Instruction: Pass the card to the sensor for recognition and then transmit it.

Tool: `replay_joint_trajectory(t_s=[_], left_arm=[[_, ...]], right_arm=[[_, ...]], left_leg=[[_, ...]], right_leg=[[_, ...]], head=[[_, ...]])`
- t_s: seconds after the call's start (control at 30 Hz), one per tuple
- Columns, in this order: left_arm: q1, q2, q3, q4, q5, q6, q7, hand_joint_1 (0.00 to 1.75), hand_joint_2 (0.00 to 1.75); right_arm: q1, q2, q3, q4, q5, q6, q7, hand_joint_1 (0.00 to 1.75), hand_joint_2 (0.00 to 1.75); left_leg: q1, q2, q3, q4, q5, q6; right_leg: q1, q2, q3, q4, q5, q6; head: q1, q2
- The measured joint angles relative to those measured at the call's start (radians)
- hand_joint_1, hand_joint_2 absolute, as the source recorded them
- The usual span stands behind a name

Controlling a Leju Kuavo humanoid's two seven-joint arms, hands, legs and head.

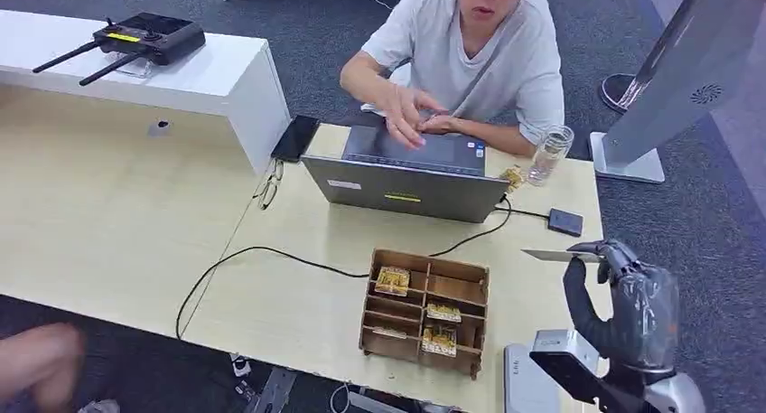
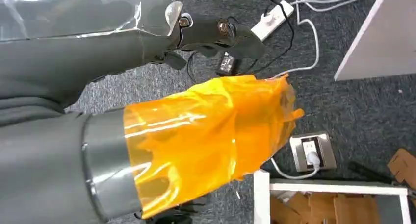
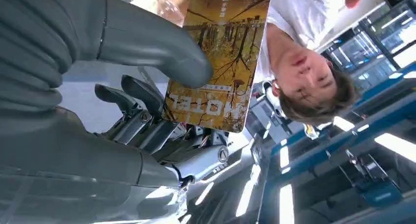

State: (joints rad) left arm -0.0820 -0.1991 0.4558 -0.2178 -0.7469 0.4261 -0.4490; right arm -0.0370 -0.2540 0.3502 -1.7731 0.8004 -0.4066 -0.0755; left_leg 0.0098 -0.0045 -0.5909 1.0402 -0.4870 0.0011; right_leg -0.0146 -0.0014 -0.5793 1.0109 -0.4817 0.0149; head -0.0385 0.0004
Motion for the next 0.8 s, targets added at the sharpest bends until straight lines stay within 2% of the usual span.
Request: replay_joint_trajectory(t_s=[0.37, 0.77, 0.8], left_arm=[[-0.003, 0.000, -0.032, 0.000, -0.027, -0.019, 0.023, 0.00, 0.00], [-0.008, 0.000, -0.051, 0.000, -0.032, -0.025, 0.036, 0.00, 0.00], [-0.008, 0.000, -0.051, 0.000, -0.032, -0.025, 0.036, 0.00, 0.00]], right_arm=[[-0.120, 0.034, 0.007, 0.069, 0.050, 0.010, 0.054, 1.75, 1.75], [-0.165, 0.063, 0.039, 0.125, 0.079, 0.046, 0.076, 1.75, 1.75], [-0.168, 0.064, 0.046, 0.127, 0.077, 0.054, 0.079, 1.41, 1.75]], left_leg=[[0.000, 0.000, 0.000, 0.000, 0.000, -0.001], [0.000, 0.000, -0.001, 0.000, 0.000, -0.001], [0.000, 0.000, -0.001, 0.000, 0.000, -0.001]], right_leg=[[0.000, 0.000, 0.000, 0.000, 0.000, 0.000], [0.000, 0.000, -0.001, 0.000, 0.000, 0.000], [0.000, 0.000, -0.001, 0.000, 0.000, 0.000]], head=[[0.000, 0.000], [0.000, 0.000], [0.000, 0.000]])
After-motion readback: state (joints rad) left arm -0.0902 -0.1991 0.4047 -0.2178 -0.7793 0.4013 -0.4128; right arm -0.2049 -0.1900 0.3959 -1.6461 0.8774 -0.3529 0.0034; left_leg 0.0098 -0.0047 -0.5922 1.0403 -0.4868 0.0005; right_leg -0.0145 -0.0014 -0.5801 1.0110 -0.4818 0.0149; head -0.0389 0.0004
